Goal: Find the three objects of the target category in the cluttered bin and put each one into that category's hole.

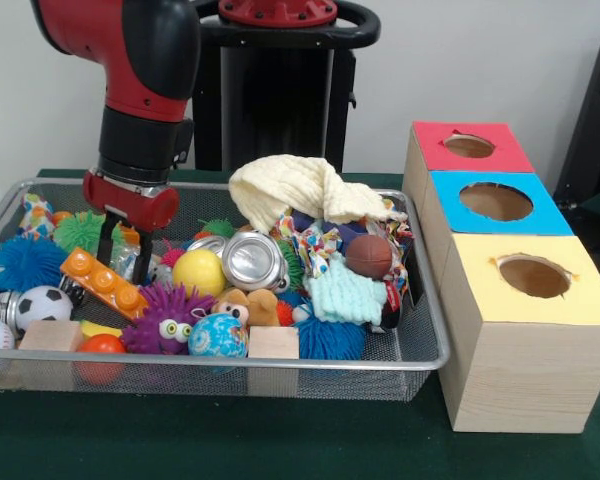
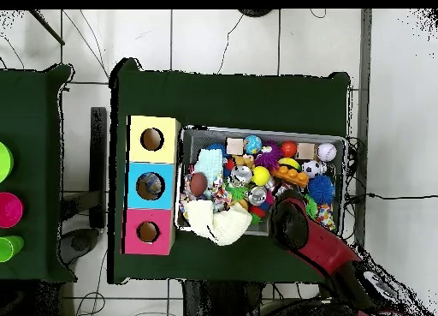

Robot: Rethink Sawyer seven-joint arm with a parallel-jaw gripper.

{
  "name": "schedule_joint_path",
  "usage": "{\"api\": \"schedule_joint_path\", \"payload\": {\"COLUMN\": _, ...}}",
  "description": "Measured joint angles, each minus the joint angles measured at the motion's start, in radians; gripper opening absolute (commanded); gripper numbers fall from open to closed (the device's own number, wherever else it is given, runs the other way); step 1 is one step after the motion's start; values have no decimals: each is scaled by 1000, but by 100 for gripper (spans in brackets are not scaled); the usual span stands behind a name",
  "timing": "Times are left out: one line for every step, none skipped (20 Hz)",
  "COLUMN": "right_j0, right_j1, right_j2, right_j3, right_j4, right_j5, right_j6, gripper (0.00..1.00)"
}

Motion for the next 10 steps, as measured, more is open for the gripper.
{"api": "schedule_joint_path", "payload": {"right_j0": 0, "right_j1": 0, "right_j2": 0, "right_j3": 0, "right_j4": 0, "right_j5": 0, "right_j6": 0, "gripper": 100}}
{"api": "schedule_joint_path", "payload": {"right_j0": 1, "right_j1": 0, "right_j2": 0, "right_j3": 0, "right_j4": 0, "right_j5": 0, "right_j6": 0, "gripper": 100}}
{"api": "schedule_joint_path", "payload": {"right_j0": 3, "right_j1": 0, "right_j2": 0, "right_j3": 0, "right_j4": 0, "right_j5": 0, "right_j6": 0, "gripper": 100}}
{"api": "schedule_joint_path", "payload": {"right_j0": 6, "right_j1": 0, "right_j2": 0, "right_j3": 0, "right_j4": 0, "right_j5": 0, "right_j6": 0, "gripper": 100}}
{"api": "schedule_joint_path", "payload": {"right_j0": 7, "right_j1": 0, "right_j2": 0, "right_j3": 0, "right_j4": 0, "right_j5": 0, "right_j6": 0, "gripper": 100}}
{"api": "schedule_joint_path", "payload": {"right_j0": 12, "right_j1": -1, "right_j2": 0, "right_j3": 0, "right_j4": 0, "right_j5": 0, "right_j6": 0, "gripper": 100}}
{"api": "schedule_joint_path", "payload": {"right_j0": 16, "right_j1": -3, "right_j2": 0, "right_j3": 0, "right_j4": 0, "right_j5": 0, "right_j6": 0, "gripper": 100}}
{"api": "schedule_joint_path", "payload": {"right_j0": 19, "right_j1": -4, "right_j2": 0, "right_j3": 0, "right_j4": 0, "right_j5": 0, "right_j6": 0, "gripper": 100}}
{"api": "schedule_joint_path", "payload": {"right_j0": 21, "right_j1": -6, "right_j2": 0, "right_j3": 0, "right_j4": 0, "right_j5": 0, "right_j6": 0, "gripper": 100}}
{"api": "schedule_joint_path", "payload": {"right_j0": 22, "right_j1": -8, "right_j2": 0, "right_j3": 0, "right_j4": 0, "right_j5": 0, "right_j6": 0, "gripper": 100}}
